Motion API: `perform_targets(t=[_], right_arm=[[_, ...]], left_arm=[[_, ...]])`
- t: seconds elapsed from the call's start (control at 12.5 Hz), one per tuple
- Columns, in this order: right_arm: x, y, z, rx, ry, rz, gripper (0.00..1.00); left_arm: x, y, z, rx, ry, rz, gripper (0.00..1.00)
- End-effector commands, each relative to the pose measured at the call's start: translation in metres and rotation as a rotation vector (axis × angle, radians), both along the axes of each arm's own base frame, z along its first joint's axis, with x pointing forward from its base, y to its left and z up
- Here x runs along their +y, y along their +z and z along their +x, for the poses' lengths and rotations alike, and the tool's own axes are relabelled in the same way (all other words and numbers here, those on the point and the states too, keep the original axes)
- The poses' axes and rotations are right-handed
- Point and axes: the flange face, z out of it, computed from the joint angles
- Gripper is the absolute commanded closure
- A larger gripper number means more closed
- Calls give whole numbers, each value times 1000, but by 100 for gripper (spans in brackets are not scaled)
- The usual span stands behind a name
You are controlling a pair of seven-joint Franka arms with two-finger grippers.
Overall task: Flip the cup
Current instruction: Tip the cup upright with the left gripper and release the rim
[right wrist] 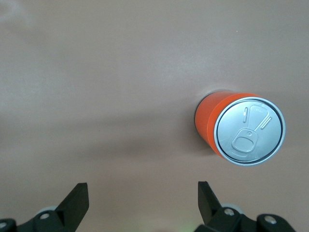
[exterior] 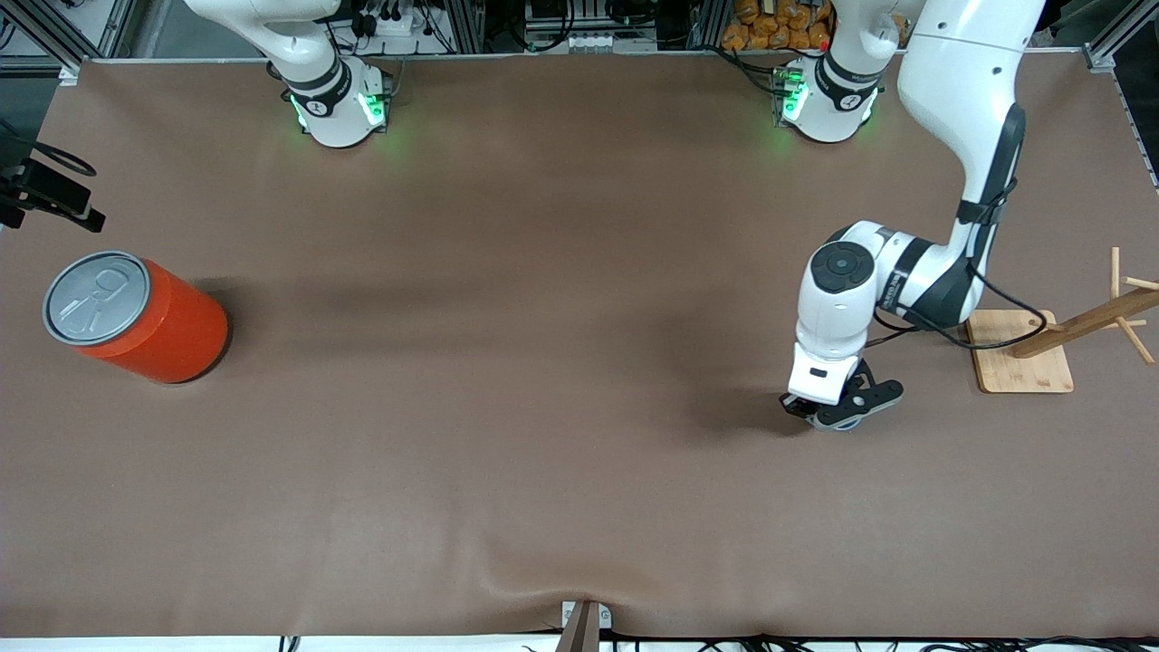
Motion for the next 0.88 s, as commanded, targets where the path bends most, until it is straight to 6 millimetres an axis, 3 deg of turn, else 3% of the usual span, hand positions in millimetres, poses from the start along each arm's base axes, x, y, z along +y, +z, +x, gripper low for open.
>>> perform_targets(t=[0.0, 0.08, 0.16, 0.32, 0.64, 0.8], right_arm=[[-3, 2, 0, 6, 6, 24, 0], [-3, 1, -1, 12, 6, 25, 0], [-3, 1, -1, 12, 6, 26, 0], [-4, 0, 0, 13, 5, 26, 0], [-5, 0, 0, 13, 3, 26, 0], [-7, 0, -1, 16, 0, 27, 0]], left_arm=[[-5, -6, 5, -23, 3, 8, 99], [-5, -4, 5, -25, 8, 3, 40], [-4, -3, 6, -26, 6, 4, 0], [-4, 14, 9, -50, -7, 3, 0], [0, 70, 12, -97, -22, 16, 0], [0, 82, 13, -82, -63, 26, 0]])
